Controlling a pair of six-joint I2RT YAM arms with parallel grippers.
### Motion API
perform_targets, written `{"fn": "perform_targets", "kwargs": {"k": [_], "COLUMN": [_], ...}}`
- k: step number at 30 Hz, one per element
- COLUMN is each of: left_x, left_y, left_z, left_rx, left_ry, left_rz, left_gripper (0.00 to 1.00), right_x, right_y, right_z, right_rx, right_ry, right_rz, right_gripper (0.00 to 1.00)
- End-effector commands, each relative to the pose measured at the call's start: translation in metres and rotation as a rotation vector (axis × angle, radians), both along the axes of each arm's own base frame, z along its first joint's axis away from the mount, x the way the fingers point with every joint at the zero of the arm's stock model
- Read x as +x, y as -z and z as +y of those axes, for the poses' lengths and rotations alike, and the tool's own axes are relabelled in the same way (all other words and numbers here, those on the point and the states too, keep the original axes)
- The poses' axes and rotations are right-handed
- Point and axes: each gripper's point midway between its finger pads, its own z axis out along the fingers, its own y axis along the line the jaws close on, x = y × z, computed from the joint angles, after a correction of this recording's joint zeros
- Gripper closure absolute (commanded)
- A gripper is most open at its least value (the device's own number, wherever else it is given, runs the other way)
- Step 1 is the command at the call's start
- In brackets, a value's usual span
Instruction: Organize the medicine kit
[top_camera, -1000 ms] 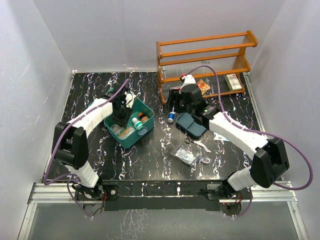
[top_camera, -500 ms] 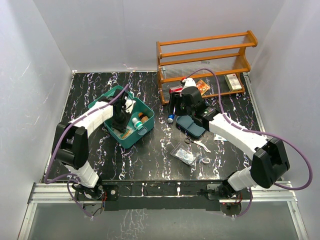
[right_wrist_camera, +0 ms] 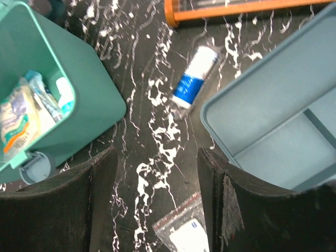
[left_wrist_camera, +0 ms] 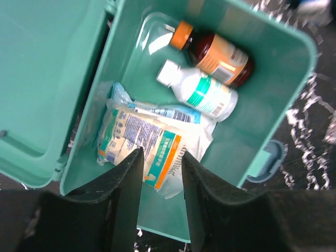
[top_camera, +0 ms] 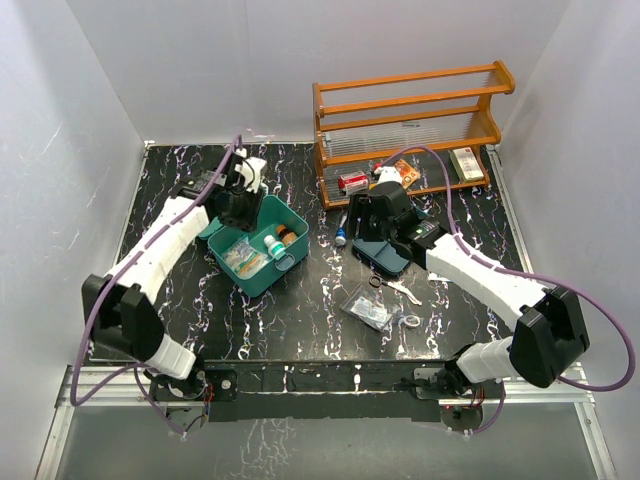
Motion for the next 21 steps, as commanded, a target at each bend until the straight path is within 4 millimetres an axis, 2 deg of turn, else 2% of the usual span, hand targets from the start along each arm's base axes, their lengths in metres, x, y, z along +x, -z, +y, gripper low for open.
{"fn": "perform_targets", "kwargs": {"k": [1,7,10,13,16,18,19,21], "left_x": [0.017,0.029,0.025,0.021,0.018,0.016,0.016,0.016], "left_y": [-0.073,-0.147,-0.165,-0.178,-0.188,-0.194,-0.194,-0.186], "left_z": [-0.008,-0.023,-0.026,-0.024,-0.015,-0.008,-0.004,0.001], "left_rx": [-0.134,-0.407,-0.518,-0.563,-0.544,-0.532,-0.525,-0.503], "left_ry": [-0.064,-0.166,-0.213,-0.254,-0.281,-0.298,-0.311,-0.344], "left_rz": [-0.248,-0.53,-0.589,-0.609,-0.638,-0.67,-0.68,-0.664], "left_gripper": [0.64,0.49,0.42,0.34,0.21,0.08,0.02,0.01], "right_x": [-0.014,-0.046,-0.065,-0.084,-0.097,-0.103,-0.106,-0.11], "right_y": [0.012,0.053,0.072,0.088,0.098,0.106,0.11,0.116], "right_z": [-0.015,-0.037,-0.044,-0.049,-0.049,-0.048,-0.045,-0.038], "right_rx": [-0.017,-0.097,-0.128,-0.157,-0.167,-0.173,-0.174,-0.163], "right_ry": [0.057,0.124,0.127,0.102,0.067,0.033,0.009,-0.039], "right_rz": [0.067,0.259,0.349,0.434,0.482,0.514,0.53,0.561], "right_gripper": [0.39,0.39,0.39,0.39,0.38,0.37,0.37,0.36]}}
